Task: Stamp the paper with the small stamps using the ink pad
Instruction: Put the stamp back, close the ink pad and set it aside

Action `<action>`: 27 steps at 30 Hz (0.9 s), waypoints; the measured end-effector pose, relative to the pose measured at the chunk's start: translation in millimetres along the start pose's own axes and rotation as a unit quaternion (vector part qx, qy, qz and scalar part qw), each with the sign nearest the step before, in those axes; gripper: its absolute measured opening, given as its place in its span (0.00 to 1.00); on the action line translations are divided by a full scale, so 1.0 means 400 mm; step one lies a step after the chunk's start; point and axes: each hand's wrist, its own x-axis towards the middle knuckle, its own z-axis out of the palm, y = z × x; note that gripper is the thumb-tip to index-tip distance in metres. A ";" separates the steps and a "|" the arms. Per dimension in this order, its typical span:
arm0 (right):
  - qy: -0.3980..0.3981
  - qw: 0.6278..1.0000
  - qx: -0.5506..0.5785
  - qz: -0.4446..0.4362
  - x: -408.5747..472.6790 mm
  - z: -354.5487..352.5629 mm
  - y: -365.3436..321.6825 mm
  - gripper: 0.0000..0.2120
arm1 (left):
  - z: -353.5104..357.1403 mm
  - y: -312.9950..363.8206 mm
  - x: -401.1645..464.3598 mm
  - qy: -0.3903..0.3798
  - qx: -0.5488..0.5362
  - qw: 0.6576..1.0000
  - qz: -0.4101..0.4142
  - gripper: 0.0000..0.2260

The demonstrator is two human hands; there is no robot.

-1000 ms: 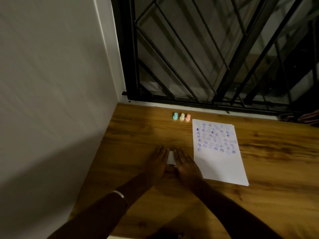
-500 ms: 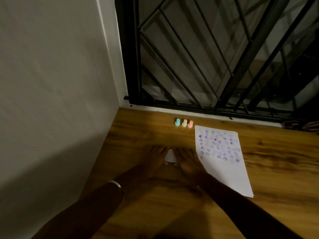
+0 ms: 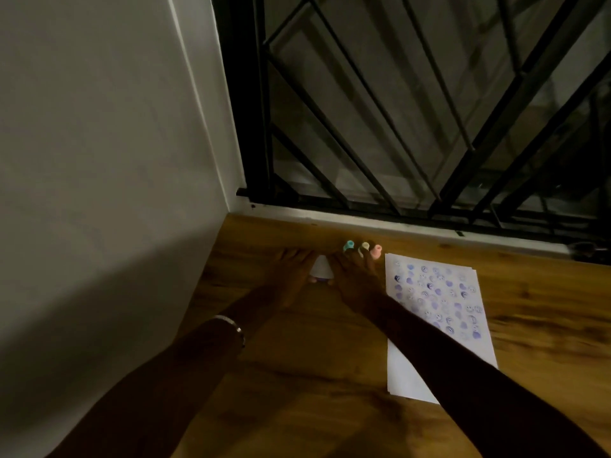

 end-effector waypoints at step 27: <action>-0.015 0.997 0.066 0.038 0.149 0.060 0.041 0.31 | 0.047 -0.067 0.125 0.007 -0.082 0.997 0.001 0.29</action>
